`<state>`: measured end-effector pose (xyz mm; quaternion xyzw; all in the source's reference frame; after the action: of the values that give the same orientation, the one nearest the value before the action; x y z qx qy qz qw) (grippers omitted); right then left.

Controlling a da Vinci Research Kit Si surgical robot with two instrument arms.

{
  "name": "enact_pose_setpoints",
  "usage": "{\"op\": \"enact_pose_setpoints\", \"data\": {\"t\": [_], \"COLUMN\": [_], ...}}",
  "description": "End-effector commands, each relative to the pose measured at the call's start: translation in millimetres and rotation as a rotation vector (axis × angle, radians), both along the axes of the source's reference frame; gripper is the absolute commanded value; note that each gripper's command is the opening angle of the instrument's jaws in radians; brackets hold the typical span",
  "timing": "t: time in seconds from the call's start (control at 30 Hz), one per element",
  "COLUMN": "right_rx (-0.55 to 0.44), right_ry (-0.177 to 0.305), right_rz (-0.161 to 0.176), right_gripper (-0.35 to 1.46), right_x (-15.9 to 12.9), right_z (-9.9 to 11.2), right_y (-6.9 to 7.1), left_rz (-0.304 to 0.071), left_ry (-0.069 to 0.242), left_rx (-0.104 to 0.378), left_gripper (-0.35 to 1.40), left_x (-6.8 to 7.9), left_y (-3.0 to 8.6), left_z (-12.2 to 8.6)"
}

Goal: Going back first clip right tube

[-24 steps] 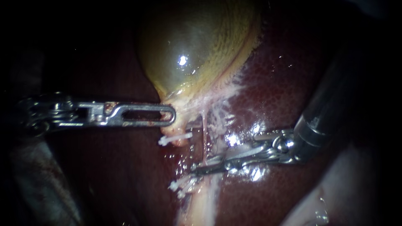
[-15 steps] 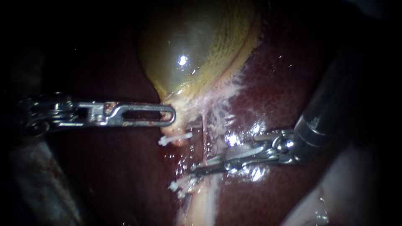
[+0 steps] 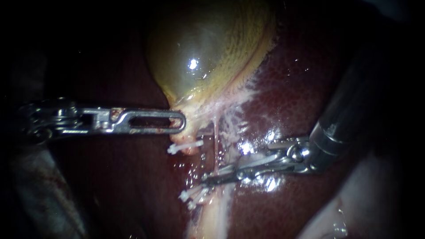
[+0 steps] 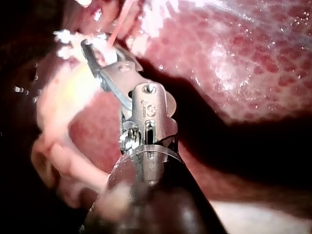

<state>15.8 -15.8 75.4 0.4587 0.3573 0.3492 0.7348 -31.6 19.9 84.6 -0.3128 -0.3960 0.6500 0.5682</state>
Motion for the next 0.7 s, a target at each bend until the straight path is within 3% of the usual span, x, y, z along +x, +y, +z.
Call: {"op": "enact_pose_setpoints", "data": {"t": [0.03,0.7], "right_rx": [-0.010,-0.201], "right_ry": [0.005,0.059], "right_rz": [-0.004,-0.046], "right_gripper": [0.20,0.48], "right_x": [0.0,1.1], "right_z": [0.0,0.5], "right_y": [-0.1,0.2], "left_rz": [0.000,-0.004], "left_ry": [0.000,0.001], "left_rx": [0.000,0.005], "left_gripper": [-0.35,-0.35], "left_x": [0.0,-0.1], "left_y": [0.0,0.0], "left_z": [0.0,0.0]}}
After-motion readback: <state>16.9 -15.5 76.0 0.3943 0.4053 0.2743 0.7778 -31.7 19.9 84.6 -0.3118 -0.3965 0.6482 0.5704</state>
